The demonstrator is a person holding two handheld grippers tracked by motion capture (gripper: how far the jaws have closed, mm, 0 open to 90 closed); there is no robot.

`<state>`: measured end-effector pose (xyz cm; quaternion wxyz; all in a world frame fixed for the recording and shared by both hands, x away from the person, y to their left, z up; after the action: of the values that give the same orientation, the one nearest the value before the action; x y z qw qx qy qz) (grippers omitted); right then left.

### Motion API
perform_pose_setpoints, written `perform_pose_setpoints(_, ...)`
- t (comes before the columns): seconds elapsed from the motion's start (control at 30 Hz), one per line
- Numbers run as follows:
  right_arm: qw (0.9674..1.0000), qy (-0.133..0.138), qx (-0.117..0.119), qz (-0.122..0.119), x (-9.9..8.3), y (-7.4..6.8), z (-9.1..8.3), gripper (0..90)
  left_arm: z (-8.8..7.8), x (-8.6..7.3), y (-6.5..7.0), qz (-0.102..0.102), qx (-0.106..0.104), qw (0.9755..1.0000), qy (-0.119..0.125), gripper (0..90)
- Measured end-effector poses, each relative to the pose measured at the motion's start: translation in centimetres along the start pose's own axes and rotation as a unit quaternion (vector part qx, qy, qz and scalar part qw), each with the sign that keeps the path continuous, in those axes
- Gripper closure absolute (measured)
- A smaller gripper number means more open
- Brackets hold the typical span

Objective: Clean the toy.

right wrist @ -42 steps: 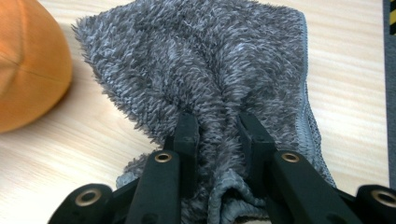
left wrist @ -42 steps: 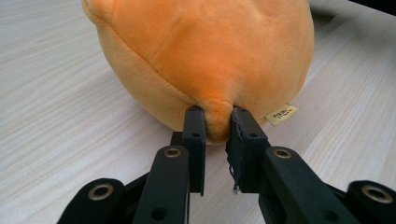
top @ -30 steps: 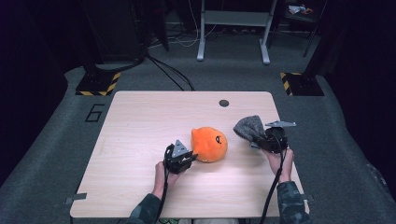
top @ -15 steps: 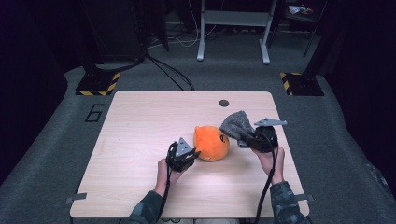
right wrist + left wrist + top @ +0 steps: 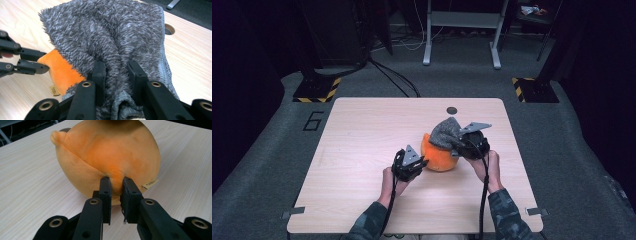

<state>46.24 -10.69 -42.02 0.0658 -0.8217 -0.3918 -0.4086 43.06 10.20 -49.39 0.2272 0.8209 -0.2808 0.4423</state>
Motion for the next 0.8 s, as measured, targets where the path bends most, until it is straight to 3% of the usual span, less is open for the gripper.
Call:
perform_pose_setpoints(0.13, 0.9996, -0.009, 0.000, -0.025, 0.7, -0.6, 0.6, 70.7, 0.0, 0.3, 0.2, 0.009, -0.002, 1.0000, -0.002, 79.7)
perform_pose_setpoints(0.4, 0.9990, -0.014, 0.003, -0.043, 1.8, -1.6, 1.6, 69.9, 0.0, 0.7, 0.5, 0.022, -0.006, 0.9997, 0.001, 79.8)
perform_pose_setpoints(0.53, 0.9966, -0.040, -0.009, -0.071, 2.0, -2.1, 2.4, 69.7, 0.1, 0.6, 0.4, 0.021, -0.006, 0.9998, 0.001, 79.8)
perform_pose_setpoints(0.8, 0.9949, -0.057, -0.016, -0.082, 1.9, -2.2, 2.5, 69.5, 0.1, 0.5, 0.5, 0.018, -0.008, 0.9998, 0.001, 79.8)
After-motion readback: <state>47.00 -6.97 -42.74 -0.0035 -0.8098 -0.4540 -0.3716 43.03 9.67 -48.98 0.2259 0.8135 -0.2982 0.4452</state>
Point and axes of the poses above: each handheld gripper's, and its own axes: z roughly forward along the jaws, x roughly out of its top, y roughly to its right, the point moved 3 cm from there along z, roughly forward along the jaws, and after that the axes turned 13 degrees about -z, right-handed, at the moved point
